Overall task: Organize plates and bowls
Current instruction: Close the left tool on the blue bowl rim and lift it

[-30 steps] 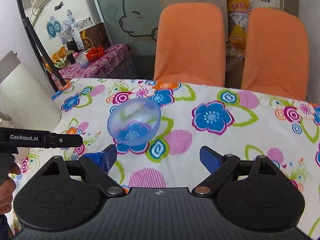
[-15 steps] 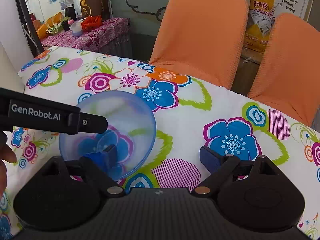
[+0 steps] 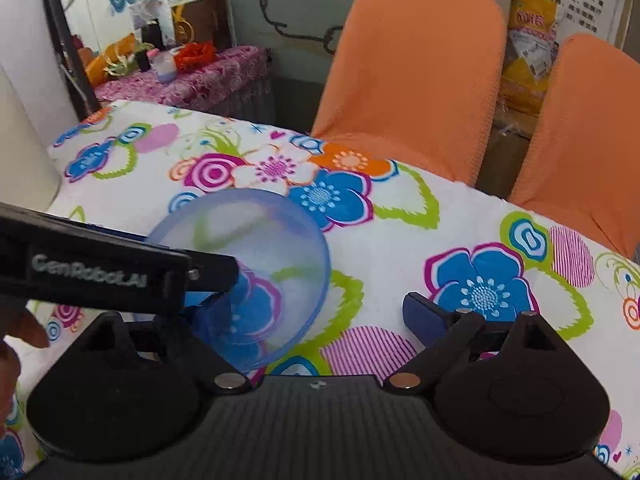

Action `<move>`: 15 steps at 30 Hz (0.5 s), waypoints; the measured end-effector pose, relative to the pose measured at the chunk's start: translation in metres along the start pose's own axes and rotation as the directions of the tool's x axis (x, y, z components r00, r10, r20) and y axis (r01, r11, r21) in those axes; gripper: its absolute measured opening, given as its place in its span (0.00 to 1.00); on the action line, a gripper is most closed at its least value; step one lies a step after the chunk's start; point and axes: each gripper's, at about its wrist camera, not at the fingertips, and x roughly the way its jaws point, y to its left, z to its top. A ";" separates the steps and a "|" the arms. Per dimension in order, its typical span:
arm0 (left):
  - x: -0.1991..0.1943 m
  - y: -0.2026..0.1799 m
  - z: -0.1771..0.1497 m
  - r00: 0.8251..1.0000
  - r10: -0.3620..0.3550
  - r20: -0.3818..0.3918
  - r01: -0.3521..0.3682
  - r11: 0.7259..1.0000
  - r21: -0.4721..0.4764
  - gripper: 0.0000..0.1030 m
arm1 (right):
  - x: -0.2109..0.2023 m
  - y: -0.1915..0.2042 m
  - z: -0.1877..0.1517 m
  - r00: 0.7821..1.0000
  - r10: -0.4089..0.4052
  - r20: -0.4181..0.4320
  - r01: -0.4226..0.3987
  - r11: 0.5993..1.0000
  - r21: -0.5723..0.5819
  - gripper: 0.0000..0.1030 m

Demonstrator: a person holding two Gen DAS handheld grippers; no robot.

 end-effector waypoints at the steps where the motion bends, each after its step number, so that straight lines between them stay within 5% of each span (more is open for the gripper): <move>1: 0.000 0.001 0.001 1.000 -0.017 -0.008 0.017 1.000 -0.012 0.66 | -0.003 0.004 -0.001 1.000 0.015 0.017 -0.015 1.000 -0.022 0.78; 6: -0.001 -0.002 -0.001 1.000 -0.012 -0.007 0.012 1.000 -0.002 0.62 | 0.000 0.009 -0.008 0.998 0.062 -0.004 -0.062 0.998 -0.021 0.74; 9: -0.002 -0.004 -0.001 1.000 0.006 -0.005 -0.006 1.000 0.010 0.29 | -0.003 0.016 -0.011 0.994 0.109 -0.013 -0.109 0.994 -0.028 0.73; 15: -0.012 -0.006 -0.003 0.998 -0.052 -0.041 0.052 0.999 0.007 0.23 | -0.015 0.034 -0.009 0.985 0.166 -0.044 -0.167 0.986 -0.029 0.73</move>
